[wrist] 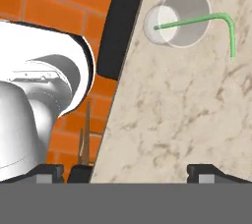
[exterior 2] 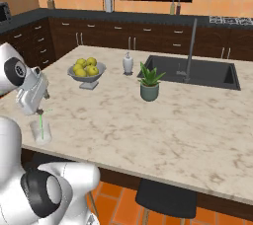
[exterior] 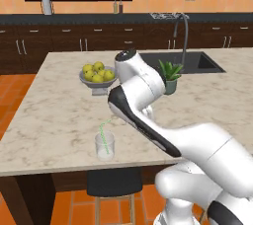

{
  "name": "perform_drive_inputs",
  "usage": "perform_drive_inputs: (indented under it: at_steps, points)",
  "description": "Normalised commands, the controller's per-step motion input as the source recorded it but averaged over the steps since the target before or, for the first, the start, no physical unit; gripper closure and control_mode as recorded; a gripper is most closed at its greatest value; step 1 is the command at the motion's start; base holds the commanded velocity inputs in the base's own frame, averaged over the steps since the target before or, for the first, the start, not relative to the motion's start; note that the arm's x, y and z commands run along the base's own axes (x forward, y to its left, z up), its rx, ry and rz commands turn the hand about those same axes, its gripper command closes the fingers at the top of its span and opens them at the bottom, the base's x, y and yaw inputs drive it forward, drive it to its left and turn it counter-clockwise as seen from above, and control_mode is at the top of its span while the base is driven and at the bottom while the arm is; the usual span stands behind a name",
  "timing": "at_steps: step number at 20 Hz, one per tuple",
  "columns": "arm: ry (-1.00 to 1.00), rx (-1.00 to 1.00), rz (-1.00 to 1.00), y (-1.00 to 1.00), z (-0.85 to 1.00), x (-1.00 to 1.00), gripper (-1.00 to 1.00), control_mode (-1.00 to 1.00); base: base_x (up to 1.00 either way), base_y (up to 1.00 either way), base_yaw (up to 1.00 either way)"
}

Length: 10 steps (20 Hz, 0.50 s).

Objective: Take a straw from the drawer in front and place it inside the glass cup on the dining counter.

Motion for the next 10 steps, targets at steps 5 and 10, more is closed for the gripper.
perform_drive_inputs:
  at_steps: [5,10]
  points:
    - [0.24,0.14,-0.23,-0.91,-0.08,0.05,-1.0,-1.0,0.0,0.0,0.0]
    - [0.09,0.12,-0.1,-0.92,-0.35,0.0,-1.0,-1.0,0.0,0.0,0.0]
